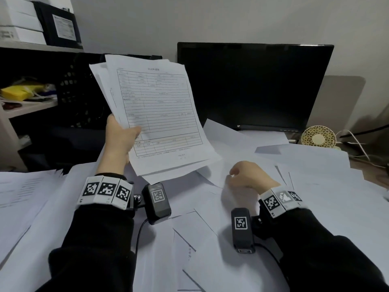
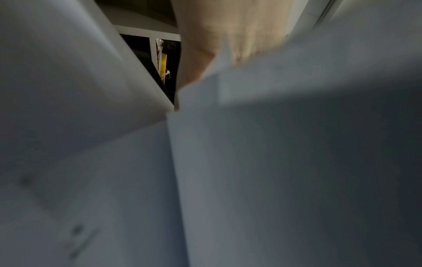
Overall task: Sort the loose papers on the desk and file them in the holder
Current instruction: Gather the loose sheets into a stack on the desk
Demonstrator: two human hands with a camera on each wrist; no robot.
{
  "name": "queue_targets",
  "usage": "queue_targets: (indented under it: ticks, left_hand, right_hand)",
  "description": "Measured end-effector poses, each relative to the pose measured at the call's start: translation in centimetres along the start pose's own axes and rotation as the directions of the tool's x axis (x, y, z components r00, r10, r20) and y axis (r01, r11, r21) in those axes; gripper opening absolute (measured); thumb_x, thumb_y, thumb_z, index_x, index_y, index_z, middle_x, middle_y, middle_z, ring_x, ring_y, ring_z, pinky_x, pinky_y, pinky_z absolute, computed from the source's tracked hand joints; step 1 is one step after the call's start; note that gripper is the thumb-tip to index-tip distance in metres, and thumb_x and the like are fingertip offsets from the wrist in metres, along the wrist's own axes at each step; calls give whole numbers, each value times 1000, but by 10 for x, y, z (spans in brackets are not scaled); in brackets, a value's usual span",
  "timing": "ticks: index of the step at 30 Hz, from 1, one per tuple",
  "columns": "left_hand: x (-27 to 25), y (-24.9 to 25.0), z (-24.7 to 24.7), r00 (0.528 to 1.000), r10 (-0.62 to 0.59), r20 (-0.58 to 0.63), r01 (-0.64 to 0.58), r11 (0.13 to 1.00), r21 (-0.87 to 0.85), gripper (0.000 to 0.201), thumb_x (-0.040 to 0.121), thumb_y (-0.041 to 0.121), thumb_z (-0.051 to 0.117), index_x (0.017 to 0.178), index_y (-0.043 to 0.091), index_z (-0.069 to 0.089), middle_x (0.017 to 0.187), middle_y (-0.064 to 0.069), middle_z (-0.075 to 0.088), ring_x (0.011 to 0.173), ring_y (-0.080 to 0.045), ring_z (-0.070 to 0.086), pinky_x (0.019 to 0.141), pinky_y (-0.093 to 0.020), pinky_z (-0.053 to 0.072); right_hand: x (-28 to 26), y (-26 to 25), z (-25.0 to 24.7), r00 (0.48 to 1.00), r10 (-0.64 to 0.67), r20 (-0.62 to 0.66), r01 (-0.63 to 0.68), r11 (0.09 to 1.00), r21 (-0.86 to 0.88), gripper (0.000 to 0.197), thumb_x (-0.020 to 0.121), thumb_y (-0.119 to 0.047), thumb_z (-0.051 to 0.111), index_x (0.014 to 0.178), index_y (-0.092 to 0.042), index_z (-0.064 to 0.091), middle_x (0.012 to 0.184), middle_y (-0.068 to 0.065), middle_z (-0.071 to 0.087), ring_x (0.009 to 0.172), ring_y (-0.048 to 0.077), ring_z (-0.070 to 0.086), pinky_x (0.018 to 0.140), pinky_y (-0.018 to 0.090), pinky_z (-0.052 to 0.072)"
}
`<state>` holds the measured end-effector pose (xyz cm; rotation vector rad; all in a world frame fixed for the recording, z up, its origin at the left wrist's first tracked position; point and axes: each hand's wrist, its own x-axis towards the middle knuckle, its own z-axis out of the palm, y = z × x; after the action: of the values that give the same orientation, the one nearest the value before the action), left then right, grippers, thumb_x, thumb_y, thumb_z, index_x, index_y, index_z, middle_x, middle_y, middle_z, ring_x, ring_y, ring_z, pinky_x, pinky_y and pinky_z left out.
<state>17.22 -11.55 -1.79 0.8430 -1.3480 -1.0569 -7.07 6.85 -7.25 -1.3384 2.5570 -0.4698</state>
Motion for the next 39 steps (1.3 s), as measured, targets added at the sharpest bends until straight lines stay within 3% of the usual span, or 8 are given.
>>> queue_targets:
  ticks: [7,12,16,20,26,31,35,39]
  left_hand:
    - [2,0,-4,999,2,-39,-3,1000,-21,52,79,-13,58,127,5,51,118,-9,64,102,-21,63,71,-25,53]
    - [5,2,-6,998,23,-60,-25,999,-44,53,77,-12,58,126,6,50,118,-9,64,103,-21,64,76,-29,54]
    - [5,2,-7,997,45,-59,-48,997,-52,52,76,-10,58,125,5,51,117,-10,65,99,-20,64,69,-25,53]
    - [7,2,-8,998,44,-51,-47,997,-63,52,75,-11,59,125,5,52,117,-11,65,99,-21,64,68,-24,52]
    - [9,0,-9,997,50,-50,-54,996,-75,53,75,-11,59,125,4,52,118,-13,64,94,-19,62,65,-22,50]
    - [8,1,-11,997,52,-59,-57,995,-84,53,77,-10,61,127,7,51,117,-9,65,100,-19,64,68,-23,51]
    - [7,0,-8,998,53,-35,-55,997,-59,53,76,-9,60,126,7,52,117,-10,65,101,-21,64,71,-25,52]
    - [3,2,-1,999,49,0,-49,998,-34,52,77,-10,60,125,6,52,116,-11,64,99,-20,64,68,-24,52]
  right_hand:
    - [0,-9,9,994,-50,98,56,997,-57,96,66,-53,76,143,-19,29,143,7,30,133,27,29,103,42,37]
    - [3,-10,15,991,16,131,0,993,-122,111,69,-59,72,151,-21,7,156,8,6,143,33,11,111,53,28]
    - [8,-8,13,999,-28,-18,28,999,-19,82,79,-40,69,143,-11,27,139,12,36,131,33,33,104,45,37]
    - [13,-2,5,969,-77,-235,69,997,-41,23,88,-15,49,105,-10,64,107,12,64,99,32,58,74,30,43]
    - [1,12,-40,792,98,-603,16,983,181,25,96,-19,40,105,-9,60,99,13,62,88,33,54,71,34,39]
    - [-10,24,-76,631,160,-759,248,885,393,23,96,-14,40,106,-2,58,96,11,61,83,21,49,68,26,30]
    - [-17,21,-87,582,154,-798,380,816,435,15,96,-12,40,99,-10,54,73,-11,49,64,3,45,60,21,29]
    - [-18,15,-89,575,108,-811,458,779,428,12,94,-10,44,100,-12,54,76,-16,50,66,-2,49,57,8,37]
